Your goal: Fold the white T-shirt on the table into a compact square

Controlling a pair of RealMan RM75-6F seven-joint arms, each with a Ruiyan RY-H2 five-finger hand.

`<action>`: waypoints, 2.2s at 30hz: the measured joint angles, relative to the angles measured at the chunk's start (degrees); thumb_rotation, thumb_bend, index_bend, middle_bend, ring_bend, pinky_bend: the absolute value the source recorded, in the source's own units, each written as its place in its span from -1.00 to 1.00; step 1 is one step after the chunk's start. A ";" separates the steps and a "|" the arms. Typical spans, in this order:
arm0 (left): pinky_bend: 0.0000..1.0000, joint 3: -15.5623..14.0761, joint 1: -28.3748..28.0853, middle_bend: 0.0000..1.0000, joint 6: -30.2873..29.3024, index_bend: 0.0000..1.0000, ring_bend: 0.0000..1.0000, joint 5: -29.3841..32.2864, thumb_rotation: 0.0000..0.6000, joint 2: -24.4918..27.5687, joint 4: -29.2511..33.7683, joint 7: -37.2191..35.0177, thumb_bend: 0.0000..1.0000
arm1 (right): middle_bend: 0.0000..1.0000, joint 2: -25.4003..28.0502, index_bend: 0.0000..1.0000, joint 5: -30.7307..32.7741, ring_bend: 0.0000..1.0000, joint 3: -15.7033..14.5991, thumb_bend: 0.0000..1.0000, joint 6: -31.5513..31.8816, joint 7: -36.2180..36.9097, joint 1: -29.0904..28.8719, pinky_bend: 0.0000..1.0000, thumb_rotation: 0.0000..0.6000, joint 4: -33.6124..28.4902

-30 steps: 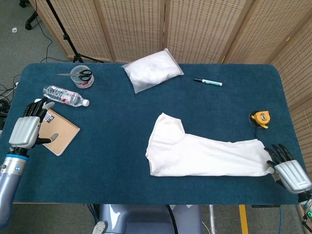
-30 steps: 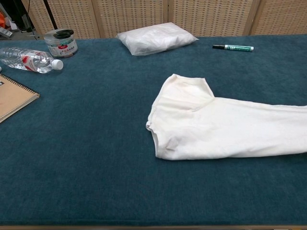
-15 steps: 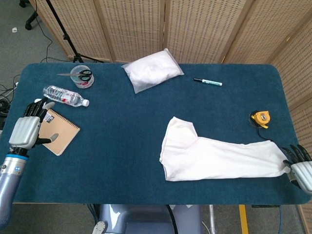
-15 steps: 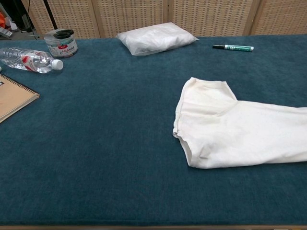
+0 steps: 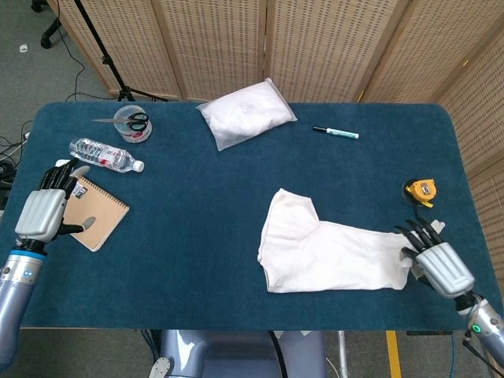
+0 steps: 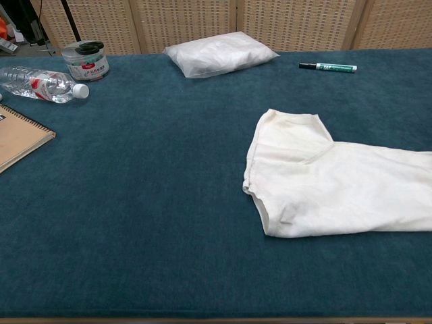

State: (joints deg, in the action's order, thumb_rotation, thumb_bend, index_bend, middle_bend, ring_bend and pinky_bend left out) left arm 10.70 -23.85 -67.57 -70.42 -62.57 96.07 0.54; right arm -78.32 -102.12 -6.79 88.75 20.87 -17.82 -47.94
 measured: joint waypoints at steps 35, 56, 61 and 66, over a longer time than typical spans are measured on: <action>-1.00 0.20 0.25 -1.00 0.64 -1.00 -1.00 -0.67 1.00 1.40 -0.38 -3.64 -0.60 | -0.70 -14.42 0.43 -2.65 -1.00 4.70 0.24 -18.90 -28.98 -16.21 -1.00 1.00 -24.38; -1.00 0.24 0.13 -1.00 1.07 -1.00 -1.00 -0.43 1.00 1.52 -0.70 -4.00 -0.60 | -0.70 -22.18 0.44 -5.50 -1.00 3.72 0.24 -18.81 -33.13 -19.28 -1.00 1.00 -15.57; -1.00 0.17 0.06 -1.00 1.21 -1.00 -1.00 -0.38 1.00 1.46 -0.69 -3.85 -0.60 | -0.76 -23.39 0.13 -5.80 -1.00 3.40 -0.17 -17.76 -33.85 -19.24 -1.00 1.00 -14.92; -1.00 0.20 0.10 -1.00 1.10 -1.00 -1.00 -0.30 1.00 1.42 -0.75 -3.79 -0.60 | -0.93 -22.90 -0.92 -5.35 -1.00 3.13 -0.99 -17.97 -34.56 -19.03 -1.00 1.00 -16.53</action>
State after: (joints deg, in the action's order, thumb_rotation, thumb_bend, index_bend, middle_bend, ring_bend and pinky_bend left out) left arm 10.90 -23.75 -66.48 -70.72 -61.14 95.32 -3.25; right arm -101.21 -107.47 -3.66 70.78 -13.69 -36.84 -64.47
